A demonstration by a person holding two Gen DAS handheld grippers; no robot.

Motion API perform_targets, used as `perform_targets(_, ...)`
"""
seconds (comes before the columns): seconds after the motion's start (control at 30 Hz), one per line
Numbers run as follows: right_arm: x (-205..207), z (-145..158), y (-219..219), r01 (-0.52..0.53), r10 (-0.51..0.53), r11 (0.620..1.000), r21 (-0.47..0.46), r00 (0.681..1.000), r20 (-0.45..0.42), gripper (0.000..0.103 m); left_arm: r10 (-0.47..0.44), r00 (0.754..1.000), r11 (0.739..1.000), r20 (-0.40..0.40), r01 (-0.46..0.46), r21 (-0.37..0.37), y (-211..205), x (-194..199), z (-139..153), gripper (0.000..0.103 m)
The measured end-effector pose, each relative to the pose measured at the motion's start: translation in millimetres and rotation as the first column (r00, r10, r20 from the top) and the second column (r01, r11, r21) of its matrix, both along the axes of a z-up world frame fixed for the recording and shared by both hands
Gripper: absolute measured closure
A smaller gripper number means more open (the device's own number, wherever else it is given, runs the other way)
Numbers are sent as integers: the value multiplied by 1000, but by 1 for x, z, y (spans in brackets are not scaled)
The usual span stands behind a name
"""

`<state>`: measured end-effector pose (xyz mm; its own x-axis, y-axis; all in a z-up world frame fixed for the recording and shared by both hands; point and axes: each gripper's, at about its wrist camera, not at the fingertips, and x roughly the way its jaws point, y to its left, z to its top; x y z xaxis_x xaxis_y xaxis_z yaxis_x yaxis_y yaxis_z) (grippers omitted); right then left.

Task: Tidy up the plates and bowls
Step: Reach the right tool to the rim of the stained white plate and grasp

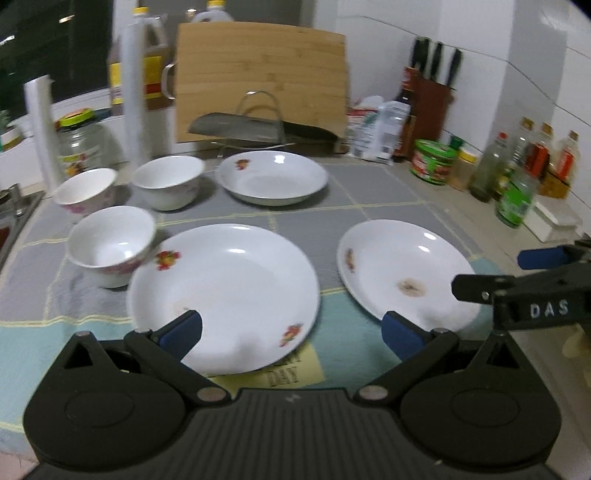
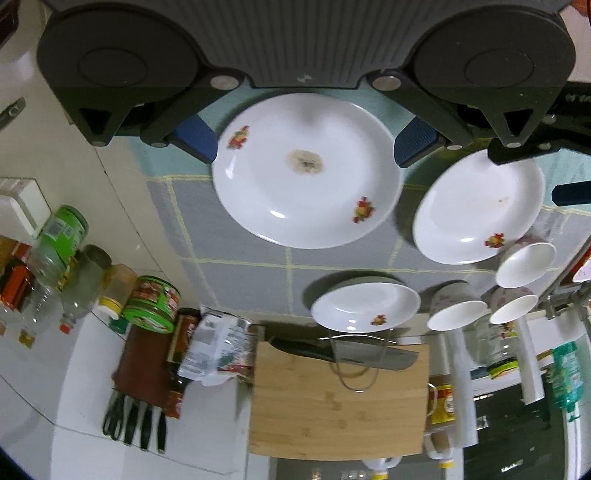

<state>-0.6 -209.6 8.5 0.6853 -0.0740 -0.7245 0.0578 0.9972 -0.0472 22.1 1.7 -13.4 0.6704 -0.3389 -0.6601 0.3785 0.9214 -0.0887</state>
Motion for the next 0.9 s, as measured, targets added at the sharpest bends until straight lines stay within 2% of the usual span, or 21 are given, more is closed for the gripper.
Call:
perform_targets(0.2,8,-9,-30,14,-14,1000,13,1000,0,0,-104,995,995,-2,104,-2,-29,-3,-12,1)
perform_targets(0.37,21,-19,-55,-7,7,1000,17,1000,-17,0,-150,988,988,-29,151,17,-58,-3,-30,1)
perform_targets(0.7,47,-37,-91,-67,70,996,52,996,-60,0,-164,982,983,-97,171,66,-97,6,-64,1)
perform_targets(0.9,61,-47,-108,-82,87,995,62,993,-82,0,-164,983,981,-80,171,93,-114,16,-76,1)
